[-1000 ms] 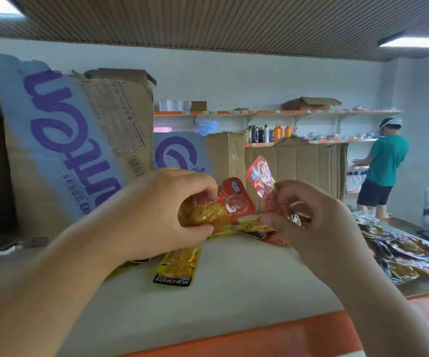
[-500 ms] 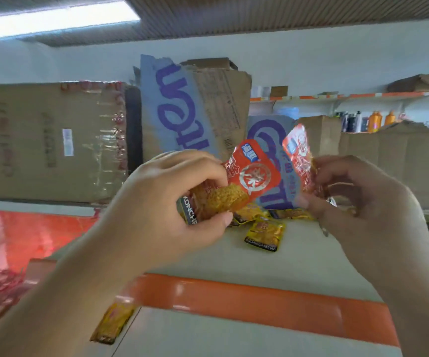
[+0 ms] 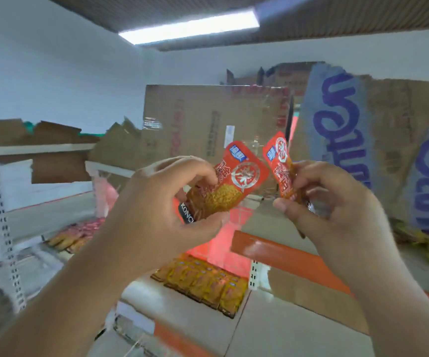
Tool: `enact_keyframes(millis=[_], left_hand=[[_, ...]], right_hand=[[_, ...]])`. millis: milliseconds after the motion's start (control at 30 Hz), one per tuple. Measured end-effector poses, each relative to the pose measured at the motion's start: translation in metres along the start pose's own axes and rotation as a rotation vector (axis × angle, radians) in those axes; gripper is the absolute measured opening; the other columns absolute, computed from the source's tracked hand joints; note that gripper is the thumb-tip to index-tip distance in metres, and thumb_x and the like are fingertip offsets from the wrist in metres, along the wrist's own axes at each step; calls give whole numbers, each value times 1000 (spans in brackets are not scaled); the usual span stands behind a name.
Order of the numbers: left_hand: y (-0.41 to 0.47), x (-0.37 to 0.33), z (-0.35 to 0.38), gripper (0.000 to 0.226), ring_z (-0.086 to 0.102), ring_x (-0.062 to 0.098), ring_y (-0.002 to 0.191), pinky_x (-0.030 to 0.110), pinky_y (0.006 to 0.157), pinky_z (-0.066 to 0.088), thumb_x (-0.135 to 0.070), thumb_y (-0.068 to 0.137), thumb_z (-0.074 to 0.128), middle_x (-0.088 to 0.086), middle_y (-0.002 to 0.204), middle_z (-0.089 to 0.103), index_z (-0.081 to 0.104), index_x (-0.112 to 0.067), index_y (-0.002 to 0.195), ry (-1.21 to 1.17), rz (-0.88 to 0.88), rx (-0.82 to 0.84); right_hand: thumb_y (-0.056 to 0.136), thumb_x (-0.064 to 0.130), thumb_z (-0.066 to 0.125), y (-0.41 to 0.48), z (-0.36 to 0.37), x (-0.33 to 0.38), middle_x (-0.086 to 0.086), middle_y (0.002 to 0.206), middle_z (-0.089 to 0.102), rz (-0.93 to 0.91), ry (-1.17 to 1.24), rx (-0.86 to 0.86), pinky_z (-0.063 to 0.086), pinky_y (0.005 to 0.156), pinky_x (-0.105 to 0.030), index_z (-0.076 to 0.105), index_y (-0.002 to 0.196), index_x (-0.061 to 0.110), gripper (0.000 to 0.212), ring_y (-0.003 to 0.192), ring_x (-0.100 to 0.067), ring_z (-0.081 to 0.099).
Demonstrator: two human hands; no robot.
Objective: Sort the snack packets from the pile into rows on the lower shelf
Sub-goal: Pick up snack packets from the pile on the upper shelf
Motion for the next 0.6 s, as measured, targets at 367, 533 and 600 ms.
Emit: enact_keyframes(millis=[367,533,600], left_hand=[[-100,149,-187,45,59,-10,102,7,66,50,-66,68,70,-36,114,59,56,-46,106,313,-292,-7],[-126,197,-233,47,52,-20,104,5,56,40,-74,70,63,-54,114,46,49,-56,111,402,-388,-50],[-132,221,-240,47,49,-21,107,8,64,40,-72,73,67,-57,112,44,47,-56,113,403,-421,-64]], right_hand=[[72,46,70,13,258,127,11,102,60,-144,252,263,54,81,-48,52,89,37,25,88,-17,60],[75,34,82,19,328,134,13,97,58,-103,274,286,53,78,-44,54,88,35,31,86,-14,59],[76,30,82,20,356,126,15,98,59,-71,275,311,54,78,-41,55,88,36,31,88,-13,60]])
Point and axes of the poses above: each hand's wrist, its own y-axis towards the middle knuckle, its own z-axis out of the palm, x = y × z, the point moved 10 cm from there along y, towards the middle knuckle
